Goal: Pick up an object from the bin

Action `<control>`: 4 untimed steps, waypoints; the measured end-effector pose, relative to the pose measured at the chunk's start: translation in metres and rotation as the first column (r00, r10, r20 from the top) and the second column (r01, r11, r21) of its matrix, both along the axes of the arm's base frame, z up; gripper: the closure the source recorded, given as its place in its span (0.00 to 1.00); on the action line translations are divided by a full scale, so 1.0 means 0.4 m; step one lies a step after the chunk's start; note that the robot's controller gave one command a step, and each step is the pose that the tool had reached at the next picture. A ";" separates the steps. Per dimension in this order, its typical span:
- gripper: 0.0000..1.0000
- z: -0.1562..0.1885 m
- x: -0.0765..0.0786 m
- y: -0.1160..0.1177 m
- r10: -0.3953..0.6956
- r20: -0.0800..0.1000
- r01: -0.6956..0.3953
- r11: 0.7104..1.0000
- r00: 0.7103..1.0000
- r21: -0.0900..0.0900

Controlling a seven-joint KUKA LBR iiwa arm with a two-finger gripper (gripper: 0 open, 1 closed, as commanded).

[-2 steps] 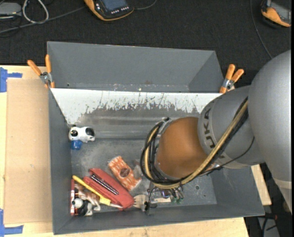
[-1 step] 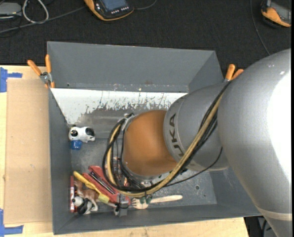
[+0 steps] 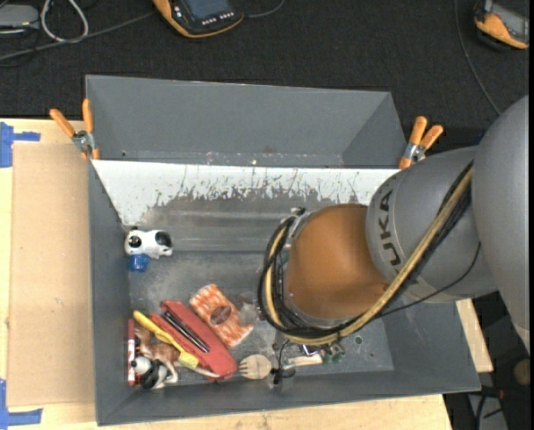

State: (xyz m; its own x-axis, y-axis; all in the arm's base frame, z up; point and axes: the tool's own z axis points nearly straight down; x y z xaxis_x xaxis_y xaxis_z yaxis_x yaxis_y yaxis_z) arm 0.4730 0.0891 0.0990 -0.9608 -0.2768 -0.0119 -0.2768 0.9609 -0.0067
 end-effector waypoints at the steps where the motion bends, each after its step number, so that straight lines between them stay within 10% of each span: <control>1: 0.00 -0.056 0.020 0.119 -0.398 -0.008 0.398 0.917 0.917 0.009; 2: 1.00 -0.072 -0.008 -0.028 0.029 0.001 -0.029 1.000 1.000 0.000; 4: 1.00 0.063 -0.009 -0.026 0.025 -0.001 -0.025 1.000 1.000 0.001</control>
Offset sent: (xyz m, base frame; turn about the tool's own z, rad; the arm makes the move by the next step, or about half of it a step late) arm -0.0040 -0.0111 -0.0290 -0.0318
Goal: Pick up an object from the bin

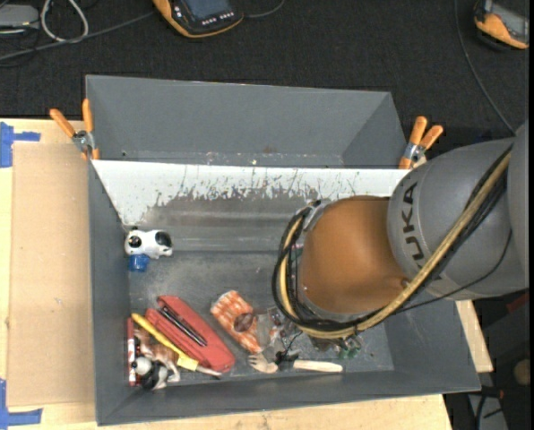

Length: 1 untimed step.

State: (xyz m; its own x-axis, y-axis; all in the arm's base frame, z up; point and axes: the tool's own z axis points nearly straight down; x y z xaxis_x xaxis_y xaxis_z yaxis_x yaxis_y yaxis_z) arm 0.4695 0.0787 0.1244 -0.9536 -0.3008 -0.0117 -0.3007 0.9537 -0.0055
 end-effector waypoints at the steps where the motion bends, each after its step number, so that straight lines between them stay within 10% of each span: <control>1: 1.00 0.013 -0.003 0.000 0.000 -0.005 0.000 1.000 1.000 -0.001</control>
Offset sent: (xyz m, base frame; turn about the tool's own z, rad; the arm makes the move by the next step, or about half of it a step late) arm -0.0007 -0.0001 0.1242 0.0001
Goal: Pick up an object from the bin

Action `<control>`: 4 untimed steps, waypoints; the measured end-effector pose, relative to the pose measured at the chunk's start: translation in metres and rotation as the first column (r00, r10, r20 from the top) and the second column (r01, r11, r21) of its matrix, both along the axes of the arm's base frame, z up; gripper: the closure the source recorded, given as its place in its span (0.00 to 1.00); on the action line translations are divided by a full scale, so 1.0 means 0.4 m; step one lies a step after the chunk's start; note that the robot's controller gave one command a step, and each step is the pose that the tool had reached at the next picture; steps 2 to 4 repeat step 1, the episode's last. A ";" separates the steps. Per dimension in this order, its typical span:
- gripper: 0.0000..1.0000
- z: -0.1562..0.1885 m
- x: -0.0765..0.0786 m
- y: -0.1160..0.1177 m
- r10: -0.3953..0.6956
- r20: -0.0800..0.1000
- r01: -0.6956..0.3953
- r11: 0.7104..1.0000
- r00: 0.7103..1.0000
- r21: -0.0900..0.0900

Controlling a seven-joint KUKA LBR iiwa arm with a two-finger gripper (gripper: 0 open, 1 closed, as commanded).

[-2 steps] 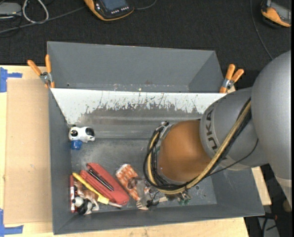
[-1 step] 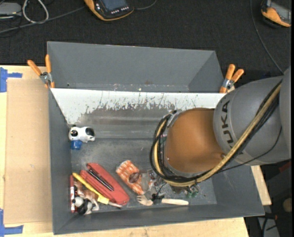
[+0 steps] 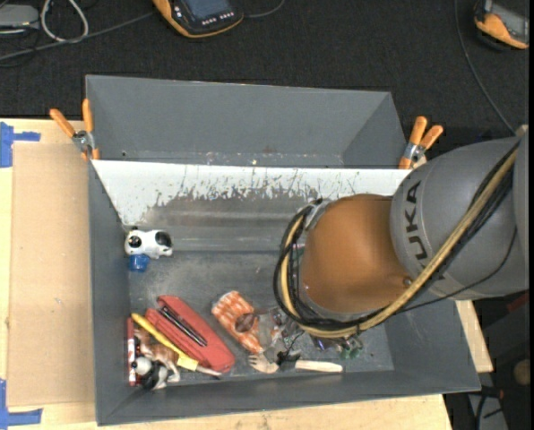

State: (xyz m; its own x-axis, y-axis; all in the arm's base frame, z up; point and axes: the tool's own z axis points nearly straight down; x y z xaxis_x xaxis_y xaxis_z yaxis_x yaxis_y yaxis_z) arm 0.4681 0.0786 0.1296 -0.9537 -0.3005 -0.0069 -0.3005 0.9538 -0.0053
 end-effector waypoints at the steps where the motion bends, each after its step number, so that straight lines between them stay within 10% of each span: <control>1: 1.00 0.307 0.005 0.002 -0.003 0.009 0.003 1.000 1.000 0.002; 4: 1.00 0.307 0.005 0.002 -0.003 0.009 0.003 1.000 1.000 0.002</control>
Offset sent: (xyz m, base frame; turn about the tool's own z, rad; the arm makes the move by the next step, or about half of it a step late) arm -0.0016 0.0002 0.0550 0.0002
